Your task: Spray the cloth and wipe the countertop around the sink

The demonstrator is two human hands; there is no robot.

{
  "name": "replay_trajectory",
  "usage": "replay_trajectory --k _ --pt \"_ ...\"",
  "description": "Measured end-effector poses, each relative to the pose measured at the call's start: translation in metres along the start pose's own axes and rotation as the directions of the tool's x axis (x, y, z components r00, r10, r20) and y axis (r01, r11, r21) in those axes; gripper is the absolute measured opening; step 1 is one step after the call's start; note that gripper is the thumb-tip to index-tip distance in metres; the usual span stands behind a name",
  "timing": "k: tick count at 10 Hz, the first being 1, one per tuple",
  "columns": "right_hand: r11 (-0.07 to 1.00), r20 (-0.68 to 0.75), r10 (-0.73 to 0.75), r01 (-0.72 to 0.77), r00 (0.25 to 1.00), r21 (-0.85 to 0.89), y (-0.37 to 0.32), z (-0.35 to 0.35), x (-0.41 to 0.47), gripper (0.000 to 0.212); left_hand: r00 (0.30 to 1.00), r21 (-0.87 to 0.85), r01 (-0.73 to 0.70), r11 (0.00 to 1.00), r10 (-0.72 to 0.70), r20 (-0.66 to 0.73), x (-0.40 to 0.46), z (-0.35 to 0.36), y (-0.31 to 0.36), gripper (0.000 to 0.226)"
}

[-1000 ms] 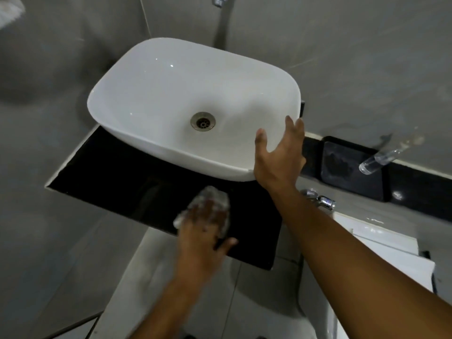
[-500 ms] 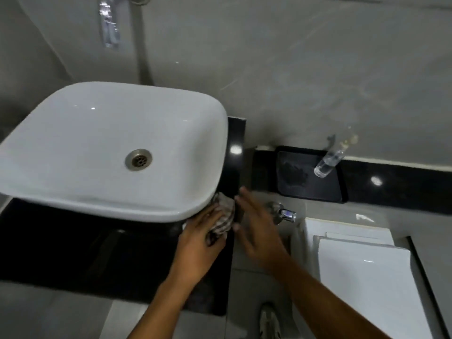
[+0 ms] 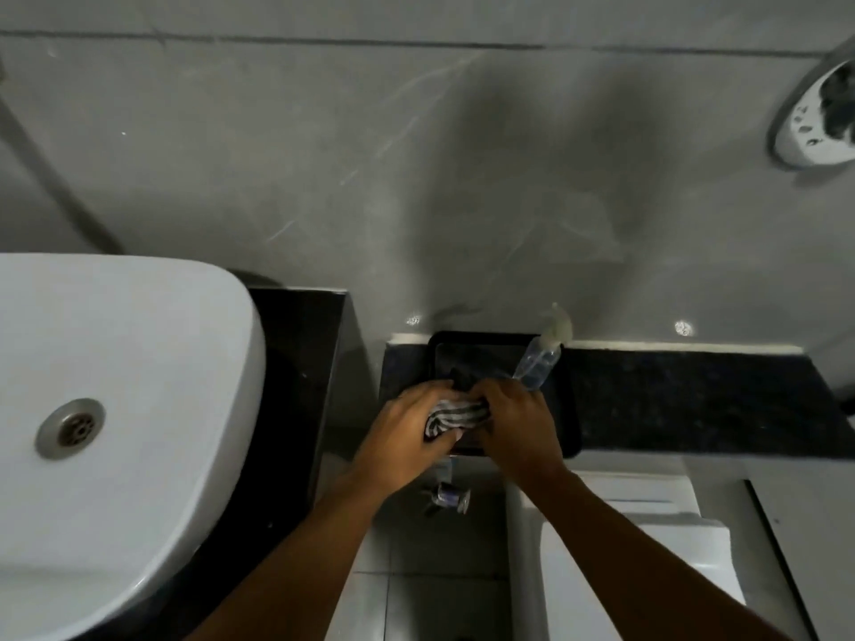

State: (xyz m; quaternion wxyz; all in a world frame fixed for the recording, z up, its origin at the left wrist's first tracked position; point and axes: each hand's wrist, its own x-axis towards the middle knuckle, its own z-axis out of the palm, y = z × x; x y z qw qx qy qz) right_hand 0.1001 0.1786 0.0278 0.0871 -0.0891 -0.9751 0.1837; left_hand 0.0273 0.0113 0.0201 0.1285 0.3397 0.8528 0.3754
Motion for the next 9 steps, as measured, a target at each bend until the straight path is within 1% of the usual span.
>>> replay_trajectory --k 1,2,3,4,5,6,7,8,9 --pt "0.997 -0.040 -0.024 0.021 0.999 -0.077 0.021 0.016 0.019 0.032 0.999 0.244 0.017 0.970 -0.007 -0.044 0.026 0.022 -0.016 0.048" --pt "0.986 -0.048 -0.023 0.015 0.999 -0.167 0.031 0.034 0.023 0.038 0.999 0.391 -0.005 0.920 0.022 -0.039 0.043 0.044 -0.028 0.056" --pt "0.980 0.066 0.000 0.013 0.998 -0.198 0.031 0.058 0.012 0.042 0.995 0.526 -0.090 0.846 0.048 0.093 0.048 0.061 -0.041 0.068" --pt "0.993 0.114 -0.007 0.020 0.993 -0.117 0.031 0.072 -0.010 0.049 0.981 0.522 -0.126 0.843 0.030 0.189 0.035 0.068 -0.053 0.070" --pt "1.000 0.162 -0.010 0.011 0.987 -0.006 0.033 0.071 -0.023 0.052 0.979 0.501 -0.083 0.862 -0.025 0.204 0.027 0.069 -0.050 0.067" --pt "0.996 0.309 0.048 -0.071 0.950 0.062 0.024 0.056 -0.010 0.050 0.947 0.508 0.004 0.861 -0.166 0.274 0.041 0.056 -0.029 0.068" --pt "0.977 0.452 0.057 -0.142 0.890 0.158 0.003 0.013 0.009 0.047 0.934 0.478 0.090 0.874 -0.240 0.263 0.040 0.024 0.013 0.070" --pt "0.983 0.360 -0.045 -0.023 0.932 0.182 -0.029 -0.049 0.026 0.053 0.975 0.375 0.115 0.920 -0.176 0.132 0.033 -0.034 0.059 0.077" --pt "0.967 0.192 -0.189 0.149 0.963 0.208 -0.068 -0.132 0.036 0.056 1.000 0.377 -0.019 0.926 0.011 0.024 0.018 -0.111 0.117 0.072"
